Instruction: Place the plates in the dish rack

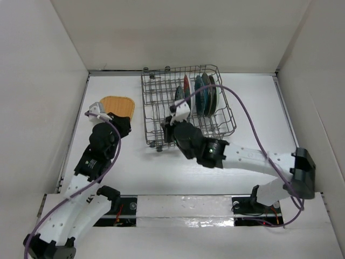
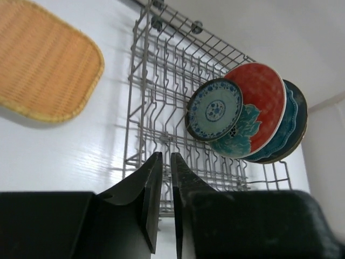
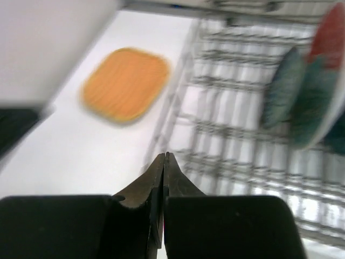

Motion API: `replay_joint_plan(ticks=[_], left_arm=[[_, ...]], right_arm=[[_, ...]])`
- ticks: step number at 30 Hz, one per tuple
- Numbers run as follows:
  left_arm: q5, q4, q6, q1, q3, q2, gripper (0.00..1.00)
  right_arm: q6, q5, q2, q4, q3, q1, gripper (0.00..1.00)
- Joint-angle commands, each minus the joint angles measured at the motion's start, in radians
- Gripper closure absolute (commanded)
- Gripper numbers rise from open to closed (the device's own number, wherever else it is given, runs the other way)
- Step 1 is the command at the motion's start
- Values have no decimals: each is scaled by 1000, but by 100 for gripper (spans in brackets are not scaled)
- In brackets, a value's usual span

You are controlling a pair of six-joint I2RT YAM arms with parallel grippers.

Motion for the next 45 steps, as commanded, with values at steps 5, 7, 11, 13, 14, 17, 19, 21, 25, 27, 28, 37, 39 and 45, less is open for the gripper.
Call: replay_joint_plan(ticks=[5, 7, 11, 13, 14, 17, 19, 21, 25, 27, 28, 37, 39, 45], left_arm=[[-118, 86, -307, 4, 4, 141, 54], [-136, 71, -341, 18, 2, 166, 48], [-39, 83, -394, 117, -30, 227, 46], [23, 112, -417, 216, -59, 244, 46], [55, 129, -421, 251, -75, 262, 46], [158, 219, -433, 364, -130, 329, 46], [180, 246, -436, 433, -141, 382, 47], [222, 292, -453, 478, -153, 472, 48], [206, 371, -473, 524, -159, 596, 48], [195, 381, -468, 533, -132, 673, 48], [197, 381, -473, 533, -121, 701, 48], [224, 462, -516, 543, -43, 949, 52], [233, 511, -532, 543, -53, 969, 58], [224, 655, -580, 543, -119, 970, 83]], right_arm=[[36, -157, -267, 237, -328, 147, 96], [38, -161, -307, 211, -349, 156, 87], [28, -189, -376, 171, -395, 156, 62], [25, -207, -405, 165, -415, 156, 53], [24, -215, -421, 168, -440, 156, 51], [21, -244, -471, 177, -477, 156, 47], [19, -262, -496, 169, -489, 156, 46], [22, -284, -514, 175, -512, 156, 46], [15, -301, -545, 179, -534, 156, 44], [7, -301, -548, 166, -532, 156, 44], [7, -301, -553, 165, -537, 156, 44], [-1, -276, -577, 174, -554, 156, 44], [1, -276, -574, 169, -552, 156, 44], [16, -273, -573, 174, -563, 156, 44]])
